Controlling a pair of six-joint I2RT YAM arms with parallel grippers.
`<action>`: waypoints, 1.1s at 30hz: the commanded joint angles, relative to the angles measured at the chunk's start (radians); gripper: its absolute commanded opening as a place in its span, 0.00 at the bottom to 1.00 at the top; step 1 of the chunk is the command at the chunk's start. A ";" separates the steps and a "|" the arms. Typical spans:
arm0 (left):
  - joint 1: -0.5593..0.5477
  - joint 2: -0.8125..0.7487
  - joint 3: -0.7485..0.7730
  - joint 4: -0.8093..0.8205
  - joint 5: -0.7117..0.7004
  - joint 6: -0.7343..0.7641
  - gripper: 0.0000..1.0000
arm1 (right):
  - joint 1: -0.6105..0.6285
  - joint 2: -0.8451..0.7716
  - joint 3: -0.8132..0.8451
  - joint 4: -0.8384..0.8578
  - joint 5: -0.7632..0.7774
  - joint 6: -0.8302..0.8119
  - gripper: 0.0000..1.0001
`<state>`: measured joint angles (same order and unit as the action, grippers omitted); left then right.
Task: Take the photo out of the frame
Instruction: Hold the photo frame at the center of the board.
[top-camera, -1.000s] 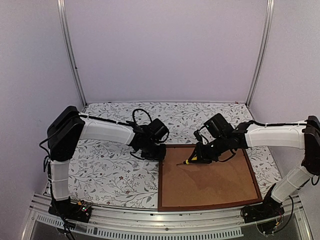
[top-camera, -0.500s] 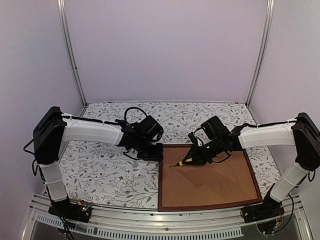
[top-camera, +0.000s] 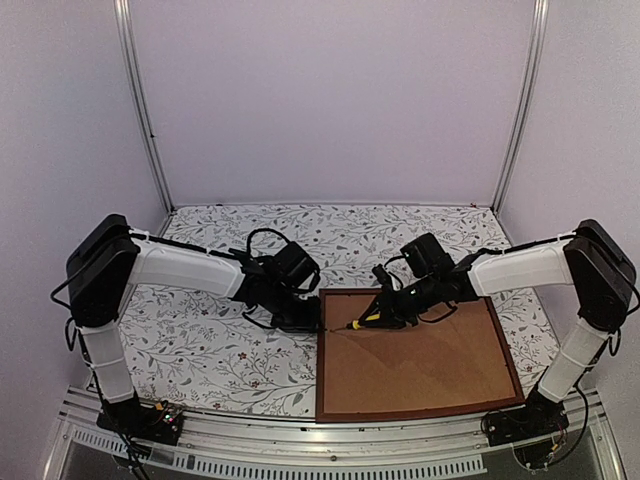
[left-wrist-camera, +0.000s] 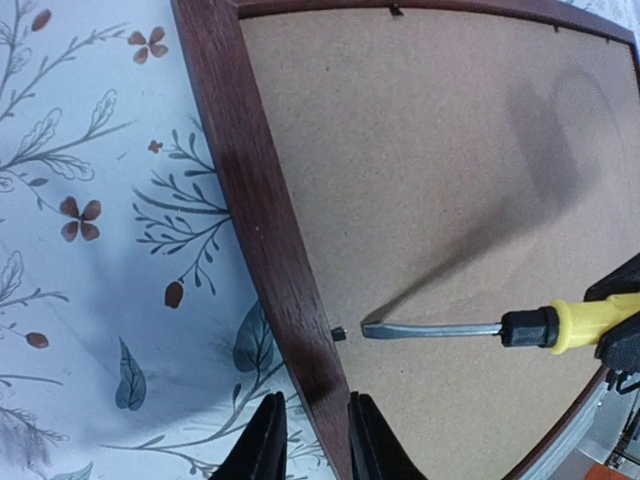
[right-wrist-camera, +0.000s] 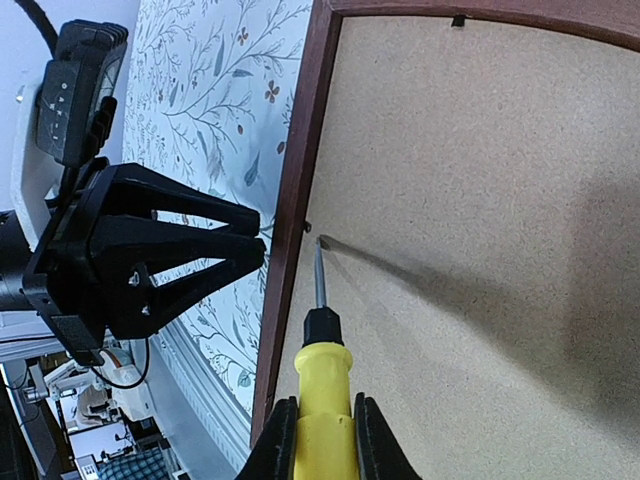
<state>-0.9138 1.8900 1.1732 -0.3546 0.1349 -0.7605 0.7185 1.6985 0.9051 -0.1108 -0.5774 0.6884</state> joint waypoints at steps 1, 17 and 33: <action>0.016 0.034 -0.004 0.039 0.033 -0.001 0.24 | -0.007 0.031 0.011 0.016 -0.012 0.007 0.00; 0.024 0.082 0.025 0.011 0.009 0.019 0.15 | -0.013 0.072 0.028 0.018 -0.031 -0.007 0.00; 0.023 0.139 0.081 -0.009 0.013 0.042 0.06 | -0.003 0.131 0.032 0.048 -0.132 -0.027 0.00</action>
<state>-0.8963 1.9572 1.2404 -0.4068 0.1570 -0.7456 0.6933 1.7687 0.9249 -0.0654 -0.6800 0.6758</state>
